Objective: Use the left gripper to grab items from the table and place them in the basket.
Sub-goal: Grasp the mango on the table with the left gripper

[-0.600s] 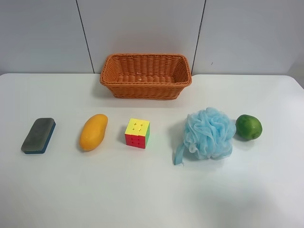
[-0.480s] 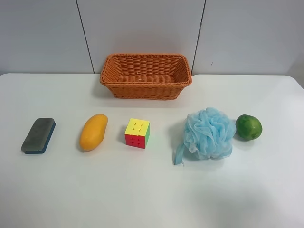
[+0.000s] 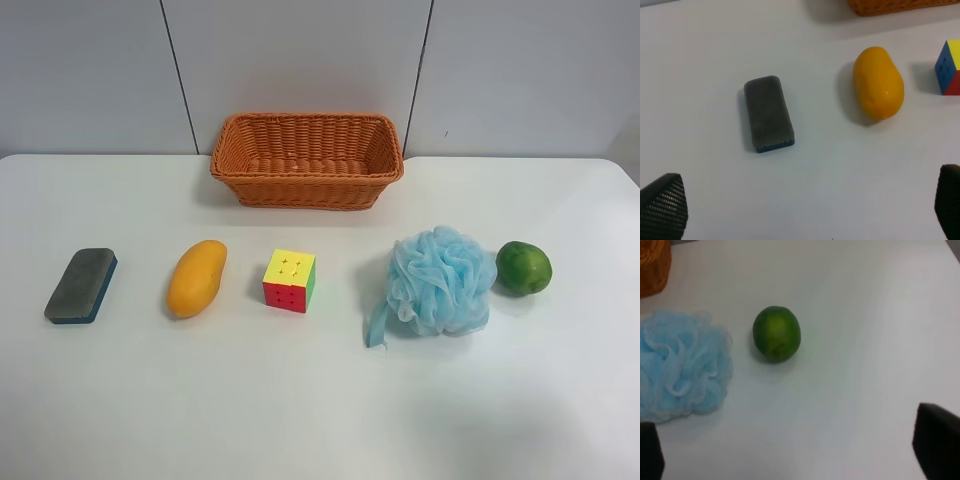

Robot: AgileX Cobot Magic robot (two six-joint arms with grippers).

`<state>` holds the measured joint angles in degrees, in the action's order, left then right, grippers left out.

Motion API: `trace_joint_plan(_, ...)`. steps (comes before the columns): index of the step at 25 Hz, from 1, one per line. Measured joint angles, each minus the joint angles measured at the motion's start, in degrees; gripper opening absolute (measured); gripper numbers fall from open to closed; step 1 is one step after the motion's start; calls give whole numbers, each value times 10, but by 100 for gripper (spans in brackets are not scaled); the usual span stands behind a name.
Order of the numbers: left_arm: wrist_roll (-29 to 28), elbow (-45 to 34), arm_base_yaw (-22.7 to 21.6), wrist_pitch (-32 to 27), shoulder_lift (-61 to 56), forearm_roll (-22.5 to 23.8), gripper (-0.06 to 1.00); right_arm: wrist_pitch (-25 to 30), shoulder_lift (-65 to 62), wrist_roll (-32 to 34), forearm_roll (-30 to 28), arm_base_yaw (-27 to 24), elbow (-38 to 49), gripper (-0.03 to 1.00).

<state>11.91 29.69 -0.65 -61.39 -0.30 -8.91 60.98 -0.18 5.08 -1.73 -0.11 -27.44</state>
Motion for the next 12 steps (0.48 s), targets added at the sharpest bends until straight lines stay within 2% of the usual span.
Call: trace_joint_plan(12, 0, 0, 0, 0, 0, 0, 99, 0, 0, 0, 0, 0, 0, 99)
